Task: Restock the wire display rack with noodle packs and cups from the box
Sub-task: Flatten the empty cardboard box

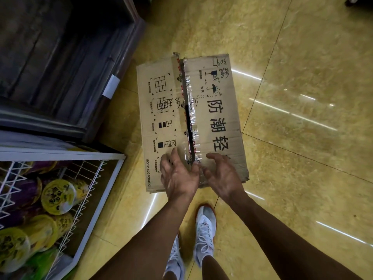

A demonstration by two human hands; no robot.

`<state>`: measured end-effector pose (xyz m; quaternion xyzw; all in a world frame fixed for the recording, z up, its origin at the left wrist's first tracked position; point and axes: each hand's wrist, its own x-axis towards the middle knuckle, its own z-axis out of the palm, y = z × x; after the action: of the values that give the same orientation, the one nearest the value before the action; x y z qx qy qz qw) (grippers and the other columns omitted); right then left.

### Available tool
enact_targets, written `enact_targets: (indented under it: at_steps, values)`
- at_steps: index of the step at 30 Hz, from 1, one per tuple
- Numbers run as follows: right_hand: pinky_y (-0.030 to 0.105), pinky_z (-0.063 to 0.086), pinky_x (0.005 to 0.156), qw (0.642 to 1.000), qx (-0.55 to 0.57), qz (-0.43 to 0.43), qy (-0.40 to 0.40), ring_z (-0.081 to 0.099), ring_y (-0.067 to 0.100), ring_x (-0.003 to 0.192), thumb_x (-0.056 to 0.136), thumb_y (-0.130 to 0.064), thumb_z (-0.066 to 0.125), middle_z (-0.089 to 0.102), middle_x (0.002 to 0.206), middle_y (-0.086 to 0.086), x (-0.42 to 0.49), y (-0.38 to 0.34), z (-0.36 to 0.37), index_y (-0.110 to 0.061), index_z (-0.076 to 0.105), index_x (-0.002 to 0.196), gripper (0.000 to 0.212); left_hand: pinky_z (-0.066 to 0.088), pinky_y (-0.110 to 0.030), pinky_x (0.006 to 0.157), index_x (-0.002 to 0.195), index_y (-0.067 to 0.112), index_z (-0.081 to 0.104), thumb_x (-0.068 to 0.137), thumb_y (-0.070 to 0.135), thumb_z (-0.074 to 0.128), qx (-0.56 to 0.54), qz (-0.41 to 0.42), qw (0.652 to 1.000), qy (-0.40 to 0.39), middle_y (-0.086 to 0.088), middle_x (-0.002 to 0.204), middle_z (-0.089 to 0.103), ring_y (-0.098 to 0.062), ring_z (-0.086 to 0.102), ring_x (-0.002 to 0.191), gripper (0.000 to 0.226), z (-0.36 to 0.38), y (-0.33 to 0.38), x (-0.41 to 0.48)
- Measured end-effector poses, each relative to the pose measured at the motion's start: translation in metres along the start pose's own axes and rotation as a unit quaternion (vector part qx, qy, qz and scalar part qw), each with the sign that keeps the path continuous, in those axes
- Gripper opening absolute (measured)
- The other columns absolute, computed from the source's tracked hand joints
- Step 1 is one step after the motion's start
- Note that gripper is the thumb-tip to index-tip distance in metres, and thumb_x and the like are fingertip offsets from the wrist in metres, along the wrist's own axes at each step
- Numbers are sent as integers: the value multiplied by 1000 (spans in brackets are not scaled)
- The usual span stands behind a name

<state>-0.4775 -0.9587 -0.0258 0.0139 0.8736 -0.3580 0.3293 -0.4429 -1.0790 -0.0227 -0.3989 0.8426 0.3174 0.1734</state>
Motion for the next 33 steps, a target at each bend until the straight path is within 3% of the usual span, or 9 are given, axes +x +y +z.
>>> enact_targets:
  at_steps: [5,9,11,14,18,23,28,30,33]
  values:
    - [38,41,110,998,-44,-36,-23,43,25,130,96,-23,63,44,140,8,24,-8,1,-21,51,139,45,19,-43,121,160,29,9,89,50,66,45,9,999,-18,-11,165,4,-28,6,154,94,-1,3,26]
    - [33,39,111,995,-99,-30,-13,38,24,131,95,-21,62,39,142,7,49,-19,6,-24,49,141,48,23,-44,119,160,31,2,86,53,70,89,29,995,-23,-12,164,3,-29,6,153,103,1,7,51]
    - [37,40,110,993,-108,-38,4,40,25,127,94,-21,63,40,140,8,61,-24,8,-27,50,140,48,24,-46,120,160,32,-2,83,53,73,124,48,991,-20,-14,164,2,-32,5,153,109,1,10,64]
    - [37,40,108,963,-261,-65,-19,38,21,116,102,-36,50,38,138,6,83,-33,11,-37,37,149,49,26,-47,119,159,36,-12,80,49,77,184,92,978,-27,-18,165,-1,-35,8,153,119,1,16,87]
    - [37,43,105,953,-299,-52,-16,35,22,112,104,-37,48,34,129,7,105,-51,4,-42,38,145,42,33,-43,113,157,42,-11,84,50,73,222,141,964,-30,-19,164,-2,-34,14,149,111,-7,28,104]
    - [41,39,107,967,-253,-18,24,36,29,127,102,-42,49,31,145,10,133,-66,-2,-35,28,148,51,20,-51,123,158,38,-15,84,65,66,192,90,976,-40,-20,165,-15,-38,-5,154,113,-21,33,135]
    - [50,30,117,971,-204,72,102,26,40,139,98,-43,56,20,156,17,147,-61,-33,-23,22,153,68,19,-69,117,159,35,-8,79,71,67,154,-34,987,-41,-33,161,-15,-49,-6,151,115,-46,36,178]
    - [56,32,115,968,-202,88,122,25,43,138,92,-44,65,18,156,17,154,-53,-38,-25,21,152,76,23,-71,114,157,37,-14,78,70,69,133,-66,988,-50,-34,161,-9,-52,3,150,120,-49,36,192]
    - [62,38,108,974,-166,103,115,30,43,133,88,-44,69,19,153,17,161,-46,-35,-33,16,152,84,39,-65,107,154,45,-17,74,65,76,103,-66,991,-49,-26,153,17,-49,32,137,124,-47,32,202]
